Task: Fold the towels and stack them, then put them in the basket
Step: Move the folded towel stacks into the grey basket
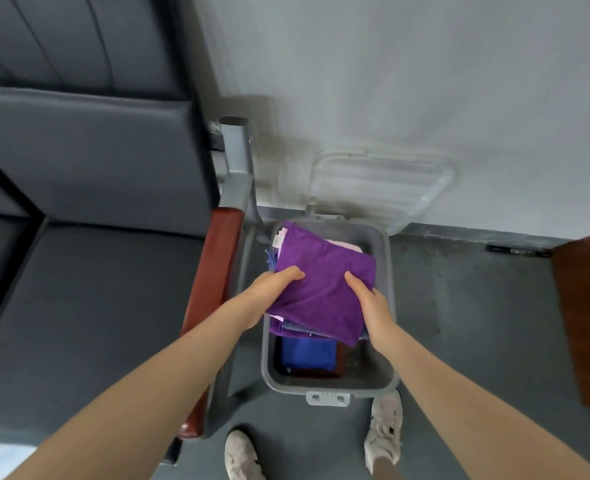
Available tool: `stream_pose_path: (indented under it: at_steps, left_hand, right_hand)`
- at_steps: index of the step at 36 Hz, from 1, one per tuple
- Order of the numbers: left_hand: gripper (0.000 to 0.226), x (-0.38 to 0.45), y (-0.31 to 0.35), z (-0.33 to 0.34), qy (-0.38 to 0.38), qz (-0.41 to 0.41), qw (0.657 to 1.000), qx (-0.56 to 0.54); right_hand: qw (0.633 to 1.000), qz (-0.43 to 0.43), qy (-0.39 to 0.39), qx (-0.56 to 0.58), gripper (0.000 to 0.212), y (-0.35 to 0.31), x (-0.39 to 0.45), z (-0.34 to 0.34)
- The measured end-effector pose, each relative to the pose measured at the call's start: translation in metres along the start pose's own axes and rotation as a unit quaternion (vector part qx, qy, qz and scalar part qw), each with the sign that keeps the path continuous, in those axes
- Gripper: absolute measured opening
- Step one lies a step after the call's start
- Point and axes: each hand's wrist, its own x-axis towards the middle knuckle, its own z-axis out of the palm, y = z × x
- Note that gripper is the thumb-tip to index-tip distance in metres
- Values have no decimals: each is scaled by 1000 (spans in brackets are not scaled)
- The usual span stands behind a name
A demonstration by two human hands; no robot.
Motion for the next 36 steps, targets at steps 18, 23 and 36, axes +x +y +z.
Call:
stream_pose_path:
  at_steps: [18, 23, 36]
  left_hand:
    - [49, 173, -57, 113, 71, -102, 989, -78]
    - [44, 230, -75, 110, 114, -60, 991, -26]
    - [38, 366, -121, 64, 228, 25, 961, 155]
  right_hand:
    - [994, 72, -23, -84, 44, 40, 180, -102]
    - [994, 75, -23, -76, 45, 60, 222, -89]
    - [975, 16, -112, -193, 49, 106, 366, -29]
